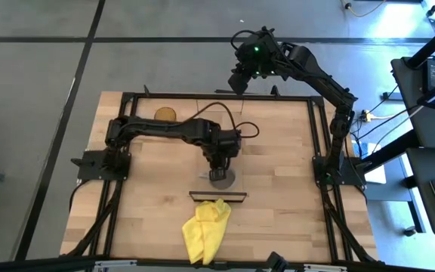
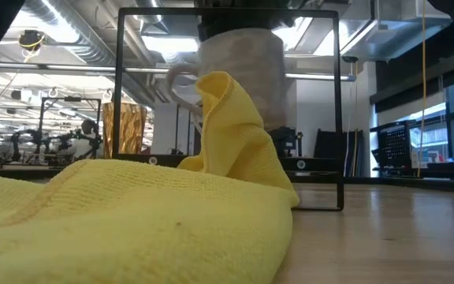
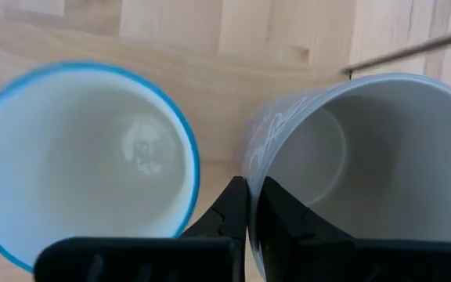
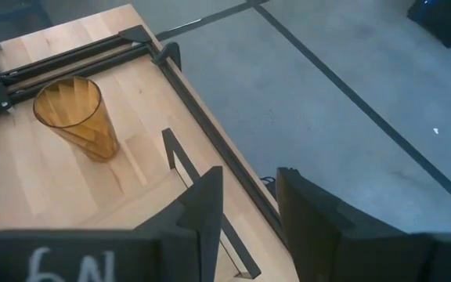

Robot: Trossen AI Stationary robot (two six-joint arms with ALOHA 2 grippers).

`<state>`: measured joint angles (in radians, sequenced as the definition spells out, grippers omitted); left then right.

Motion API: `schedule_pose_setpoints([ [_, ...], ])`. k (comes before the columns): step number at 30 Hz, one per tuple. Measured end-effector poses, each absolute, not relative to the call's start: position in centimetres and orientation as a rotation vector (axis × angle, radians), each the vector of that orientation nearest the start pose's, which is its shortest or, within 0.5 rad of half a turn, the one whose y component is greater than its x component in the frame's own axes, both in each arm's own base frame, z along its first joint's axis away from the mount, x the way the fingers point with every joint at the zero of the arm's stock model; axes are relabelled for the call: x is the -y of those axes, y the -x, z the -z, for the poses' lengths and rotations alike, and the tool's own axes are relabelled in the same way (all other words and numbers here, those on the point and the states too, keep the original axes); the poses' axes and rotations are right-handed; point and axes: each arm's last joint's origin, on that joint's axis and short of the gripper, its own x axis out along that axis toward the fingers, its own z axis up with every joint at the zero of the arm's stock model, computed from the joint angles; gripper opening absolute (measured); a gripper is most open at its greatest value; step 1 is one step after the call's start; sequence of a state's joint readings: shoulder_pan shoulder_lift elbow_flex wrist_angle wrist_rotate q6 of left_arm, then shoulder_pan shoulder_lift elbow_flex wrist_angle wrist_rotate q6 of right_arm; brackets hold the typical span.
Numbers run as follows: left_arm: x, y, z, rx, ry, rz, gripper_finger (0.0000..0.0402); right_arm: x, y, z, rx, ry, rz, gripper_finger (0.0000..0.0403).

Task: Stack small to large cups/mugs on shelf
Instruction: Put the gray mug on the shelf

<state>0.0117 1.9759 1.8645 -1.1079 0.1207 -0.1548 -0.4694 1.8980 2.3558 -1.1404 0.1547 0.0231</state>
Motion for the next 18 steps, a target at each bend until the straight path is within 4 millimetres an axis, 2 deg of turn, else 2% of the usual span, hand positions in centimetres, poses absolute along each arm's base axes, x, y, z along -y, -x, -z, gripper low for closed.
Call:
schedule_pose_setpoints([
  [18,-0.33,-41.64,-28.24,-1.184,0.21,0.006,0.0009,17.41,-33.18,-45.71,-0.646,-0.132,0.614,0.0123],
])
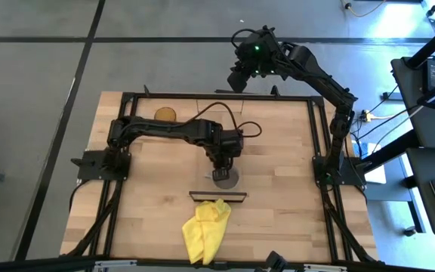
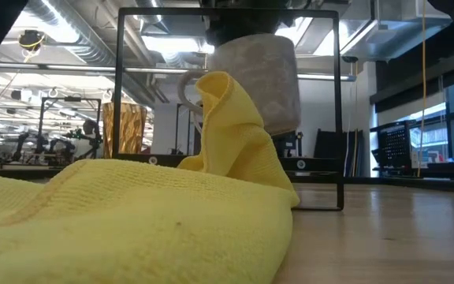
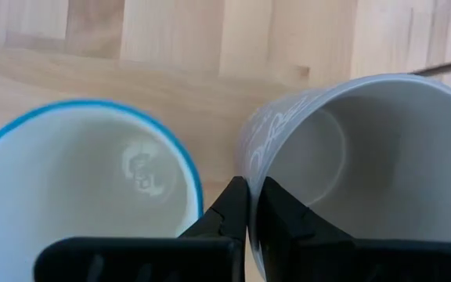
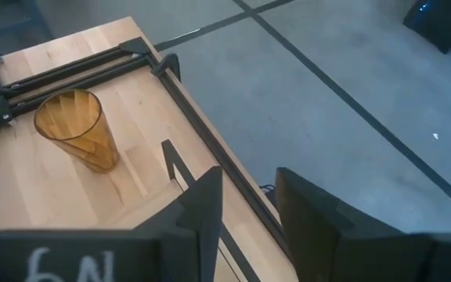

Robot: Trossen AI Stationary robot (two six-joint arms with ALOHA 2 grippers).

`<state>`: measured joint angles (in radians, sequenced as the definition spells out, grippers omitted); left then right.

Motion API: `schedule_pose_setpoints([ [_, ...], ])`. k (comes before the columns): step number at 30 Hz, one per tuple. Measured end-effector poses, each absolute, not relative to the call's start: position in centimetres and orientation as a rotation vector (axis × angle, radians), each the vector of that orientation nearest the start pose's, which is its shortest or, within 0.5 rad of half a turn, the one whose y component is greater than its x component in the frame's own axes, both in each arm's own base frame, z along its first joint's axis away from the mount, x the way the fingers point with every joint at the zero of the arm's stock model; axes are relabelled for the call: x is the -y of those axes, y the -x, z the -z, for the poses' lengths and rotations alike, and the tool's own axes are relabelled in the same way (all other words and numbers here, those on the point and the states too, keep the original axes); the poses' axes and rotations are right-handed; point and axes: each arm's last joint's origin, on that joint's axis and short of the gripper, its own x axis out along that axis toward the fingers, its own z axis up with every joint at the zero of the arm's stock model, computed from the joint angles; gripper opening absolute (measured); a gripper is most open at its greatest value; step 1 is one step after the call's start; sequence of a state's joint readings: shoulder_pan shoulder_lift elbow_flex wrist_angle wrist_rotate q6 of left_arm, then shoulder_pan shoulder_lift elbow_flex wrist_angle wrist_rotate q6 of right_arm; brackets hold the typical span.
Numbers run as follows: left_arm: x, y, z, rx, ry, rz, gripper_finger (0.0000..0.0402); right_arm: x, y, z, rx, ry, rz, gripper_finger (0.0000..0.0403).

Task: Stack small to large cups/mugs on shelf
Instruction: Put the gray mug on the shelf

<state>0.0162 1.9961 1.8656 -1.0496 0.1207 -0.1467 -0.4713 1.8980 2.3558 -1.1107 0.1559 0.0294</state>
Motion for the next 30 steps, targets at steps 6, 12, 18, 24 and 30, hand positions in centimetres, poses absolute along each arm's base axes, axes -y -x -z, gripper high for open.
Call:
schedule_pose_setpoints([
  [6,-0.4,-41.6,-28.2,-1.191,0.204,0.008,0.0009,17.4,-33.2,-45.7,-0.642,-0.147,0.62,0.0123],
  [12,0.0,-41.7,-27.2,-1.244,0.182,0.02,0.0009,17.4,-33.2,-45.7,-0.644,-0.147,0.62,0.0123],
  [18,0.1,-41.4,-26.9,-1.286,0.174,0.01,0.0009,17.4,-33.1,-45.6,-0.649,-0.148,0.619,0.0123],
  [24,0.0,-41.5,-26.9,-1.28,0.164,-0.007,0.0009,17.6,-33.0,-45.6,-0.649,-0.149,0.625,0.0123],
  [30,0.0,-41.5,-26.9,-1.282,0.164,-0.006,0.0009,17.6,-33.0,-45.7,-0.649,-0.149,0.626,0.0123],
])
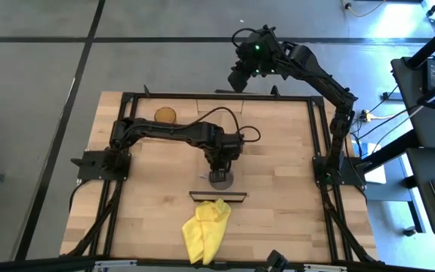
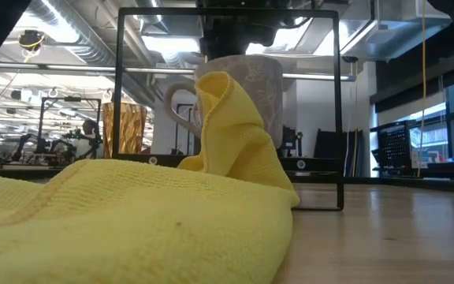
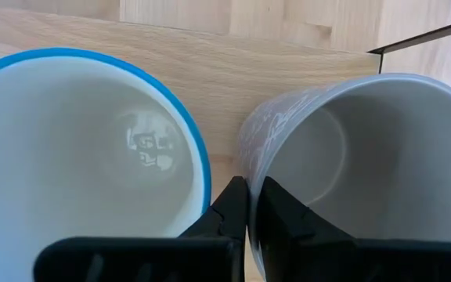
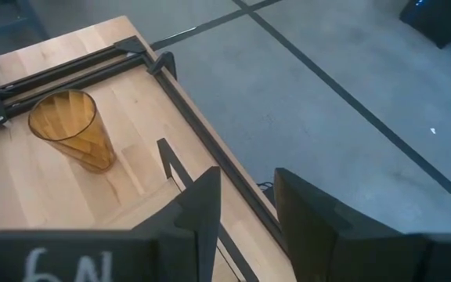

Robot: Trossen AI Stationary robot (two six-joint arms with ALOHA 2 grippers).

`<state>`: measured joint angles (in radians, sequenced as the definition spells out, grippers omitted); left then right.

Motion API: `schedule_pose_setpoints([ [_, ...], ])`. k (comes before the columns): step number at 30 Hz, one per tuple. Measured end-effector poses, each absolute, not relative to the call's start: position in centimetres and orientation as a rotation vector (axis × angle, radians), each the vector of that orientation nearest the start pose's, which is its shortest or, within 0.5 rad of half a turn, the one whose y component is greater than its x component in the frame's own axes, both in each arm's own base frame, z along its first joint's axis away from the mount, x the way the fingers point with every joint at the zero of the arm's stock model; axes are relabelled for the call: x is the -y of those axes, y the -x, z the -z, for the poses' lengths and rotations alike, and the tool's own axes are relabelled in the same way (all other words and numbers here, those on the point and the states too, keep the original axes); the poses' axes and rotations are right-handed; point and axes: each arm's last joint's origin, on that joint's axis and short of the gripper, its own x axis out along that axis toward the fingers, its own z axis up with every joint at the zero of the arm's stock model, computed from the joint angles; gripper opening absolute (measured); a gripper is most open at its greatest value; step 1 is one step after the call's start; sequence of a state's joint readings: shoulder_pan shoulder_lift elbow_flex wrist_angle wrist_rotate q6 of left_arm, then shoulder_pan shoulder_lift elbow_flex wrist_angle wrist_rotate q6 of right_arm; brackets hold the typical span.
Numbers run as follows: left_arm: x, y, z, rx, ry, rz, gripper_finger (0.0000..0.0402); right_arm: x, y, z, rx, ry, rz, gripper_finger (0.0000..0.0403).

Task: Stack small to large cups/mugs on shelf
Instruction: Put the gray mug on the shelf, then put the brown cup on the shelf

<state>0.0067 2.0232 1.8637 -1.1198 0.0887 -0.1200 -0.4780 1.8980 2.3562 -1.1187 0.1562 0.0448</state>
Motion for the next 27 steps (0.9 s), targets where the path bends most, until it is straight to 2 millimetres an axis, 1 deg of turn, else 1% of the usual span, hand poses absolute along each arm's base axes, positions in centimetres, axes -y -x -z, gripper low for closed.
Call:
schedule_pose_setpoints([
  [4,0.0,-41.3,-26.8,-1.299,0.165,-0.009,0.0015,17.6,-33.0,-45.7,-0.65,-0.149,0.625,0.0123],
  [11,0.0,-41.5,-26.9,-1.272,0.171,-0.01,0.0048,17.6,-33.0,-45.6,-0.65,-0.149,0.625,0.0123],
  [21,0.0,-41.5,-27.3,-1.259,0.173,-0.01,0.0054,17.6,-32.9,-45.5,-0.664,-0.151,0.625,0.0123],
  [24,0.1,-41.5,-28.0,-1.247,0.173,-0.008,0.0054,17.6,-32.9,-45.5,-0.665,-0.151,0.625,0.0123],
  [27,0.1,-41.7,-29.5,-1.202,0.176,0.001,0.0055,17.7,-32.9,-45.5,-0.666,-0.153,0.627,0.0123],
])
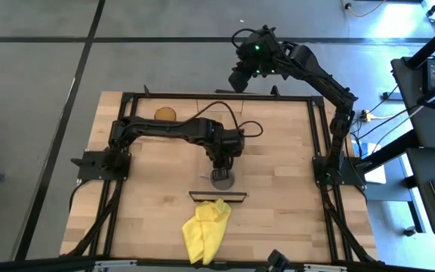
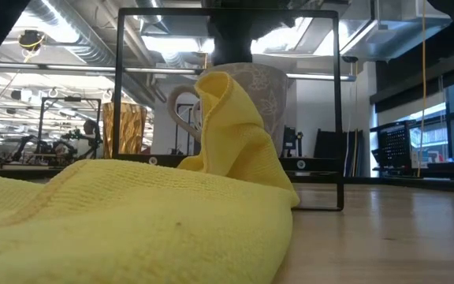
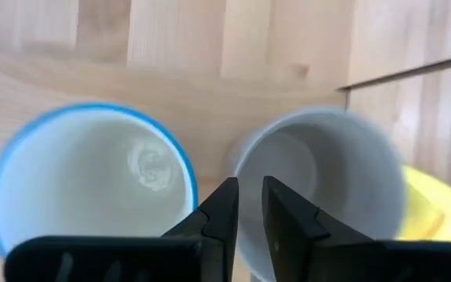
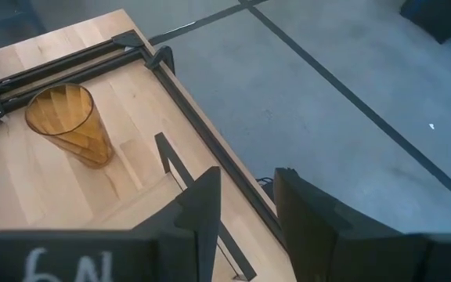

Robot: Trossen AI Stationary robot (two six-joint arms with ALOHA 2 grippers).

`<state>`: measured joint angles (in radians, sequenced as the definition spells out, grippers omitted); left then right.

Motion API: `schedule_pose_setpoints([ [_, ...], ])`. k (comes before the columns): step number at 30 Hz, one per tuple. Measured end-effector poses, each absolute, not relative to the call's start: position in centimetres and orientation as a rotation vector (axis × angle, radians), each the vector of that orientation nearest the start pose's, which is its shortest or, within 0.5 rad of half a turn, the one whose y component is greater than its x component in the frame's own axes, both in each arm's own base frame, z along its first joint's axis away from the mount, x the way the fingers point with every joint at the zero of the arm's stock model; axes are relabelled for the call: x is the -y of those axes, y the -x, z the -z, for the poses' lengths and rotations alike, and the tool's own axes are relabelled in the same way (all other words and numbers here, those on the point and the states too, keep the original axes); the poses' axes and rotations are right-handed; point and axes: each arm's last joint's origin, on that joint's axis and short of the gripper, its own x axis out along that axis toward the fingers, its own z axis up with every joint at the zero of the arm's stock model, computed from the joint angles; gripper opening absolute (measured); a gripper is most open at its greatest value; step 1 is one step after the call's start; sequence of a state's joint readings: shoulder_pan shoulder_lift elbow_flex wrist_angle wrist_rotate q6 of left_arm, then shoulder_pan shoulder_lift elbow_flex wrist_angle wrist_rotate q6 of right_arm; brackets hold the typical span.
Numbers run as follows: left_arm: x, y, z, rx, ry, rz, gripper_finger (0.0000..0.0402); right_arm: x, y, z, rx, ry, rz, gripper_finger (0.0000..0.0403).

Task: Stack small to large cups/mugs on shelf
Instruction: Put the brown cup on the shelf

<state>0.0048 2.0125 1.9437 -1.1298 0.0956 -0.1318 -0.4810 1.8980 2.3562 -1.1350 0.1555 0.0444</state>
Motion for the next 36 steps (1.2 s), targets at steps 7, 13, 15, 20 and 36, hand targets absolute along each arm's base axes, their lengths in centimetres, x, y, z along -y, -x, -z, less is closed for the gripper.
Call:
schedule_pose_setpoints([
  [7,-0.6,-40.3,-34.2,-1.196,0.058,-0.109,0.0051,17.8,-32.8,-45.5,-0.669,-0.163,0.612,0.0123],
  [13,-4.7,-38.2,-35.6,-1.274,0.075,-0.218,0.005,17.5,-32.6,-45.1,-0.722,-0.181,0.563,0.0123],
  [15,-6.1,-37.5,-36.1,-1.255,0.095,-0.246,0.0049,17.4,-32.4,-44.9,-0.759,-0.17,0.55,0.0123],
  [20,-9.7,-34.9,-37.8,-1.151,0.191,-0.252,0.0035,16.6,-32.0,-44.2,-0.866,-0.143,0.508,0.0123],
  [36,-13.0,-19.0,-35.7,-0.85,0.653,-0.591,0.0011,16.5,-30.6,-45.5,-0.851,-0.036,0.477,0.0123],
])
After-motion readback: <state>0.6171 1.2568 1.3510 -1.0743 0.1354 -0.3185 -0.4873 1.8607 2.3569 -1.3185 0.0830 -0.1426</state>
